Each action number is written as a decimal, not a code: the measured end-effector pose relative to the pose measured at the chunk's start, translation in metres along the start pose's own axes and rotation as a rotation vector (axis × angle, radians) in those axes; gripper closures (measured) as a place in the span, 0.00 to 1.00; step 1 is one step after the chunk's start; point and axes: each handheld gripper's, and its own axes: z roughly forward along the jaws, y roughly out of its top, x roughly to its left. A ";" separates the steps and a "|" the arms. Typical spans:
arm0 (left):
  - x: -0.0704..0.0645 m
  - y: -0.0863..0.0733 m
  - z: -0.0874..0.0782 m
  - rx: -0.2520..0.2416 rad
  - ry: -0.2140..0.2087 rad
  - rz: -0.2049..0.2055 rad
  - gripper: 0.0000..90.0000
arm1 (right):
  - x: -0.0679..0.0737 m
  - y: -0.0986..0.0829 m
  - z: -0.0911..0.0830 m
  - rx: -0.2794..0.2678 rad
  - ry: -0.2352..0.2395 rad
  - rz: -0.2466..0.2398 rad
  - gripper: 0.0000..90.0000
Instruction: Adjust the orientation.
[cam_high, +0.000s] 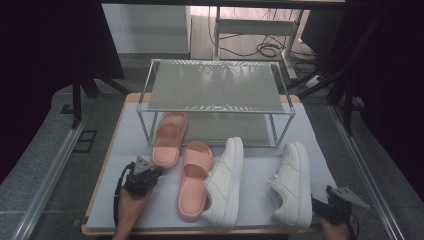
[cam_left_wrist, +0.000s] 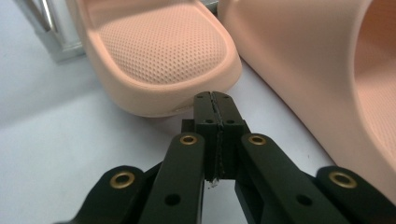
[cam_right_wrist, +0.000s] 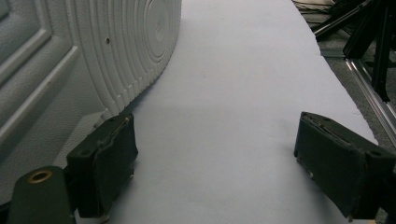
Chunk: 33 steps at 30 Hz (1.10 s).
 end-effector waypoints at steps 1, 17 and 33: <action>0.000 0.002 0.002 0.001 0.002 0.003 1.00 | 0.000 0.000 0.000 0.000 0.000 0.000 0.14; 0.014 0.019 0.029 -0.007 0.022 -0.035 1.00 | 0.000 0.000 0.000 0.000 0.000 -0.002 0.15; 0.027 0.039 0.054 0.005 0.059 -0.042 1.00 | 0.000 0.000 0.000 0.000 0.000 -0.002 0.15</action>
